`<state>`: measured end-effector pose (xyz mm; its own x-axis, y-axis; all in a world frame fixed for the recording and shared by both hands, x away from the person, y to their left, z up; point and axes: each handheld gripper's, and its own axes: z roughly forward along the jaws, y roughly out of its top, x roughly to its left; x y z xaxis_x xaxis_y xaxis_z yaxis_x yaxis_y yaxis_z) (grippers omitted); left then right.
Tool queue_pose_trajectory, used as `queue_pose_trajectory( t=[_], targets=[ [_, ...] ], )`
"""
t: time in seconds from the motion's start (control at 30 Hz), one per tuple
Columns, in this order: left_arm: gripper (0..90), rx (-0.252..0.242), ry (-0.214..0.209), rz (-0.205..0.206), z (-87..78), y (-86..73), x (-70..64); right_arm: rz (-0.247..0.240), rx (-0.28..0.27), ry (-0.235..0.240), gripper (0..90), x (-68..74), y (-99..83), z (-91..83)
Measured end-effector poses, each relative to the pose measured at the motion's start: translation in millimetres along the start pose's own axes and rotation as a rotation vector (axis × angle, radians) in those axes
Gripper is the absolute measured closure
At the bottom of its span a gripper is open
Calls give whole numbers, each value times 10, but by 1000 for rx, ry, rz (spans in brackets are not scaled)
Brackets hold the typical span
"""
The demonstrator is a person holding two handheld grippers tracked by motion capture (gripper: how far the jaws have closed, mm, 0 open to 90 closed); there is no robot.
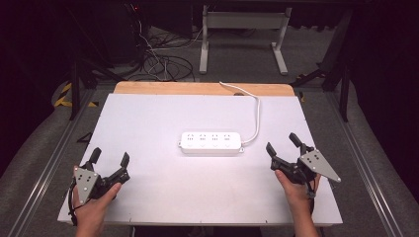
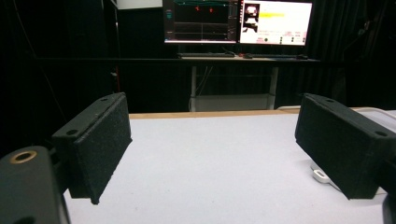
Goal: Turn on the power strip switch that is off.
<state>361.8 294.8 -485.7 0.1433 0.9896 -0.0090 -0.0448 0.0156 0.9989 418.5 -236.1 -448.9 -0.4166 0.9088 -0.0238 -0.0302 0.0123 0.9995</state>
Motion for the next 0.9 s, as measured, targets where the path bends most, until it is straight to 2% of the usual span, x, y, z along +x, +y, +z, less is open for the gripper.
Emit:
queue_pose_trajectory(
  t=[0.9],
  targets=[
    [88,4,4,2,16,-7,0,-2,14,-12,135,-15,-15,20]
  ],
)
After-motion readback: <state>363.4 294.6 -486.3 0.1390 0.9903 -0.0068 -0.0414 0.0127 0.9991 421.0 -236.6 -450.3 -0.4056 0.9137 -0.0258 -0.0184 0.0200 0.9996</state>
